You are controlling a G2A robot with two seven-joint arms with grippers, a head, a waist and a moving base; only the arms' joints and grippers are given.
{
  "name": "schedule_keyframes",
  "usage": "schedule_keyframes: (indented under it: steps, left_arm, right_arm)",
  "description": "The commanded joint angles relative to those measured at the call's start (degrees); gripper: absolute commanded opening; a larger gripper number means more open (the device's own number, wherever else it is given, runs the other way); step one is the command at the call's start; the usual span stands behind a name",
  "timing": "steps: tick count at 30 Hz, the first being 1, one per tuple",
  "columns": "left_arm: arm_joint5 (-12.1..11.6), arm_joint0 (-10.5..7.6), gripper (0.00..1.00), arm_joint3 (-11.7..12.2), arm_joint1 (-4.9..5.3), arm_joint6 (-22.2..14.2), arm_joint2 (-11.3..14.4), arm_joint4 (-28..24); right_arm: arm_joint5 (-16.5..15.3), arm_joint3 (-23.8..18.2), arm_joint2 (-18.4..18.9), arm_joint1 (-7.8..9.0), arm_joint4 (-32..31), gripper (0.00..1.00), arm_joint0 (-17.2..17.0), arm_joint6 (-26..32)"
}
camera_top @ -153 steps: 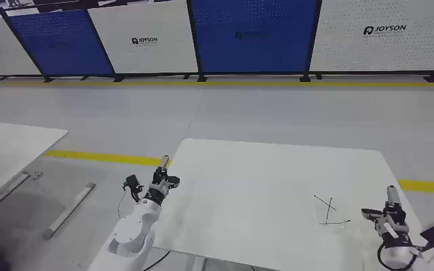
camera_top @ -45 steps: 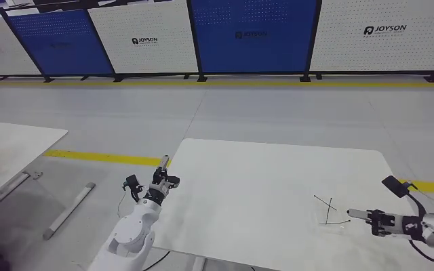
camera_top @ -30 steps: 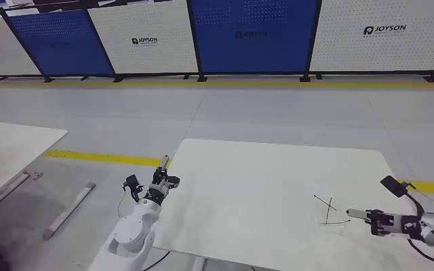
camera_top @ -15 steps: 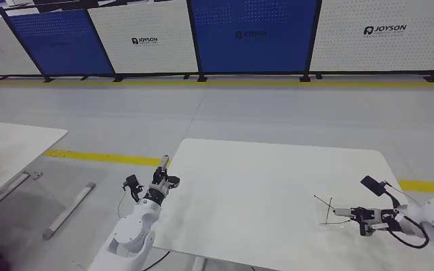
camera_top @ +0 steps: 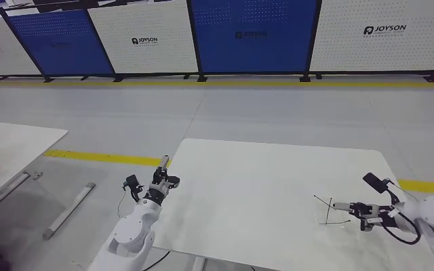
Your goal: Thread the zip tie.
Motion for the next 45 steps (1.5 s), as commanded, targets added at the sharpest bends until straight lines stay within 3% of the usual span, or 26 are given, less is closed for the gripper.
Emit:
schedule_keyframes:
  steps: [1, 12, 13, 14, 15, 19, 22, 37, 42, 45]
  left_arm:
    - [0.0, 0.0, 1.0, 0.0, 0.0, 0.0, 0.0, 0.0]
    - [0.0, 0.0, 1.0, 0.0, 0.0, 0.0, 0.0, 0.0]
    - [0.0, 0.0, 1.0, 0.0, 0.0, 0.0, 0.0, 0.0]
    - [0.0, 0.0, 1.0, 0.0, 0.0, 0.0, 0.0, 0.0]
    - [0.0, 0.0, 1.0, 0.0, 0.0, 0.0, 0.0, 0.0]
    - [0.0, 0.0, 1.0, 0.0, 0.0, 0.0, 0.0, 0.0]
    - [0.0, 0.0, 1.0, 0.0, 0.0, 0.0, 0.0, 0.0]
    - [0.0, 0.0, 1.0, 0.0, 0.0, 0.0, 0.0, 0.0]
    - [0.0, 0.0, 1.0, 0.0, 0.0, 0.0, 0.0, 0.0]
    - [0.0, 0.0, 1.0, 0.0, 0.0, 0.0, 0.0, 0.0]
  right_arm:
    - [-0.1, 0.0, 0.0, 0.01, 0.0, 1.0, 0.0, 0.0]
    - [-2.7, -2.0, 2.9, 0.9, 1.0, 1.0, -2.9, 0.7]
    - [-2.4, -2.5, 3.2, 1.03, 0.7, 0.91, -3.3, 0.6]
    - [-2.0, -2.9, 3.4, 1.14, 0.3, 0.65, -3.6, 0.8]
    - [-1.3, -3.2, 3.5, 1.24, -0.2, 0.48, -3.7, 0.9]
    - [1.0, -4.2, 3.4, 1.42, -1.6, 0.41, -4.0, 0.8]
    - [2.4, -4.2, 2.6, 1.38, -2.5, 0.27, -3.5, 0.8]
    - [5.3, 0.2, -1.3, 0.8, -3.3, 0.27, 0.4, 2.0]
    - [6.2, 0.5, -1.9, 0.75, -3.8, 0.15, 0.9, 1.7]
    - [6.5, 0.9, -2.4, 0.69, -3.9, 0.2, 1.3, 2.0]
